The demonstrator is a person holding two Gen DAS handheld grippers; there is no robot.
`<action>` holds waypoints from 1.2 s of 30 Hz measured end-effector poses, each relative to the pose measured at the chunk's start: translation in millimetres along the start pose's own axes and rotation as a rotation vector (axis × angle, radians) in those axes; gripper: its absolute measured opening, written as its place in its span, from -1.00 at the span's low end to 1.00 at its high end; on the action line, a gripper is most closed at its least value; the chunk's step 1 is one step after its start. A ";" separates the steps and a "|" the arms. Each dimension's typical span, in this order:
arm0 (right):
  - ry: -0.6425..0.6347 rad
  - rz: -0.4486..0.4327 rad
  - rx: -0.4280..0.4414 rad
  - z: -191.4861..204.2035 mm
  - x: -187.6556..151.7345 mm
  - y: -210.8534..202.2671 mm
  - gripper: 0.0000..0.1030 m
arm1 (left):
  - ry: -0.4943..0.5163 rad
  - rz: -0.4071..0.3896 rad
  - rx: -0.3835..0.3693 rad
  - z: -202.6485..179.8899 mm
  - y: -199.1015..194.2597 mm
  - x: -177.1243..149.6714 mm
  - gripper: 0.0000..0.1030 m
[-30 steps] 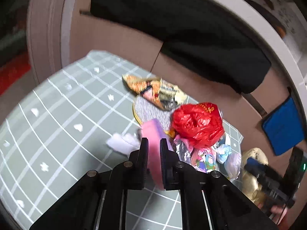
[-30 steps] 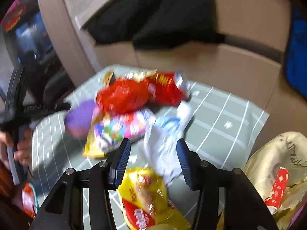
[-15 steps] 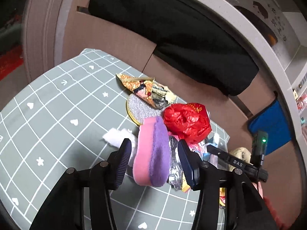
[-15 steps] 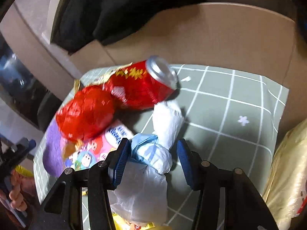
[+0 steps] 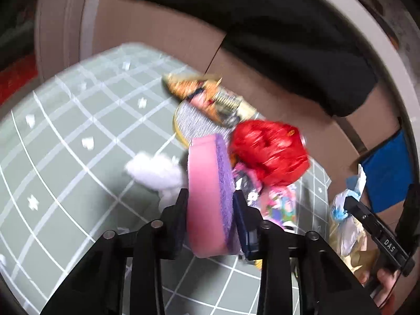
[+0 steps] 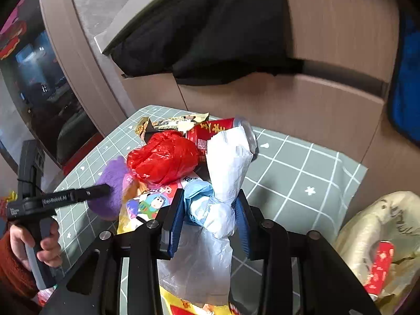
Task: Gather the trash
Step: 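Lift the sponge with the left tool while the right tool lifts the tissue, then carry the sponge and tissue over the yellow bin and release both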
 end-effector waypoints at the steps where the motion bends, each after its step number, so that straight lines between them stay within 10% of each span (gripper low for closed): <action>1: -0.011 -0.007 -0.006 1.7 0.0 -4.5 -0.33 | 0.021 -0.022 -0.003 -6.0 -7.3 1.3 -0.35; 17: -0.092 -0.189 -0.085 10.7 27.5 -107.2 -0.33 | 0.260 -0.300 -0.098 -127.3 -121.1 9.6 -0.35; 36: 0.027 -0.340 -0.355 -92.0 -22.3 -259.1 -0.33 | 0.528 -0.240 -0.314 -313.6 -111.5 -74.5 -0.35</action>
Point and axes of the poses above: each gripper's, at about its wrist camera, not at the fingertips, and y roughly the way its jaws point, z to its left, x to its top, the point moved 3 cm from there along y, roughly the way its jaws point, and after that the axes turned 8 degrees about -y, right-handed, at the moved point
